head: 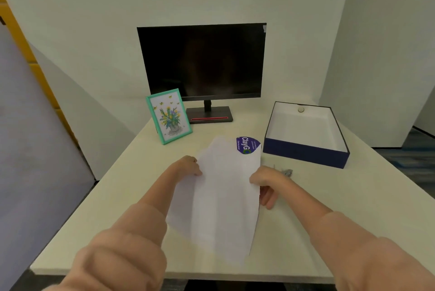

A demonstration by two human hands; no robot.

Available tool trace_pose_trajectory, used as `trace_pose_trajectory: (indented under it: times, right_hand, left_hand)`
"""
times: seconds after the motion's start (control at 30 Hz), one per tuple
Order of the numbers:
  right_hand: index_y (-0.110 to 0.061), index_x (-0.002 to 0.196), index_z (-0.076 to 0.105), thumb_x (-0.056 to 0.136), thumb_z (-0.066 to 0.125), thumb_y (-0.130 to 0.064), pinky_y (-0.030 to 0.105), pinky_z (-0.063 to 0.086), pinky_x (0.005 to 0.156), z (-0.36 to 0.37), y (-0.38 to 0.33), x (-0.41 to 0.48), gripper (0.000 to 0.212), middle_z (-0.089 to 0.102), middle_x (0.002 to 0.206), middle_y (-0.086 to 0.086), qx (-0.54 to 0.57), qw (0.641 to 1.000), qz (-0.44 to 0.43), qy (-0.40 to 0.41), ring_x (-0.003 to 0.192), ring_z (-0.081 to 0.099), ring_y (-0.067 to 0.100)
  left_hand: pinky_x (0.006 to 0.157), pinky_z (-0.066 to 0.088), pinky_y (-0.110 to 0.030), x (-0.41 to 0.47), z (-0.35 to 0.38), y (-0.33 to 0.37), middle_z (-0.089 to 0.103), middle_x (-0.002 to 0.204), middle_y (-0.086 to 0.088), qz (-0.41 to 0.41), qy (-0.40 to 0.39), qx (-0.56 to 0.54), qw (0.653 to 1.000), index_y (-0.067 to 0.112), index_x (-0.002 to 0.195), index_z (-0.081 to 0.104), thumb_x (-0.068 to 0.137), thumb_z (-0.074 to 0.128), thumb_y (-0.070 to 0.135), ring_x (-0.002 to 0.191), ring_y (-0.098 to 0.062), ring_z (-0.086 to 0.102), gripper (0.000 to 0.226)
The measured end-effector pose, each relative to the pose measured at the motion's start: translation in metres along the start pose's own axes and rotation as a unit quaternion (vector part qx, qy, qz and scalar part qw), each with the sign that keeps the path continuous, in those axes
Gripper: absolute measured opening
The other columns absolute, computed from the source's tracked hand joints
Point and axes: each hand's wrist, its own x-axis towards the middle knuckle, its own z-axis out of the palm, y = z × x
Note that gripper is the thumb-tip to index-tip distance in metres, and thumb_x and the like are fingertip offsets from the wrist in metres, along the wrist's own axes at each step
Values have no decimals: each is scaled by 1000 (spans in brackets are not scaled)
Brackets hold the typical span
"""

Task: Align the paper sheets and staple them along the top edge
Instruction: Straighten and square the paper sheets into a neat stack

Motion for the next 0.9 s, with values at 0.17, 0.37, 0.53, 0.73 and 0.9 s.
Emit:
trace_pose_trajectory:
  times: [0.17,0.37,0.53,0.73,0.9]
  right_hand:
    - [-2,105,53,89,45,-24,34,54,70,-10,3,5,28,66,102,16,-5,977,-88,194,90,68,35]
    - [-6,136,35,87,61,-22,30,51,65,-2,-19,8,58,58,114,10,396,904,-146,62,87,60,21]
    - [-3,122,48,89,42,3,34,48,79,10,-34,11,34,56,95,11,360,921,-124,75,89,54,27]
    - [-1,127,47,91,41,-7,31,46,70,32,-24,24,37,60,103,11,294,940,-85,148,82,55,25]
    - [-10,135,37,90,47,-21,39,42,92,38,-18,23,47,31,139,12,-10,972,-84,219,129,33,31]
  left_hand:
    - [103,45,-46,-8,-30,-12,54,133,-12,49,-43,-205,977,8,134,45,88,61,7,119,-35,56,48]
    - [93,48,-43,-8,-32,-22,64,106,-6,86,-11,-354,931,16,124,49,92,51,-5,96,-28,62,38]
    - [93,50,-45,4,-21,-24,58,112,-15,40,48,-251,966,5,127,45,86,63,4,96,-31,58,45]
    - [103,41,-41,14,2,-20,40,136,-16,-19,63,63,996,9,135,38,86,59,21,126,-34,42,54]
    - [102,37,-42,11,17,-8,28,135,-13,-67,79,183,978,18,134,35,80,62,26,127,-33,29,61]
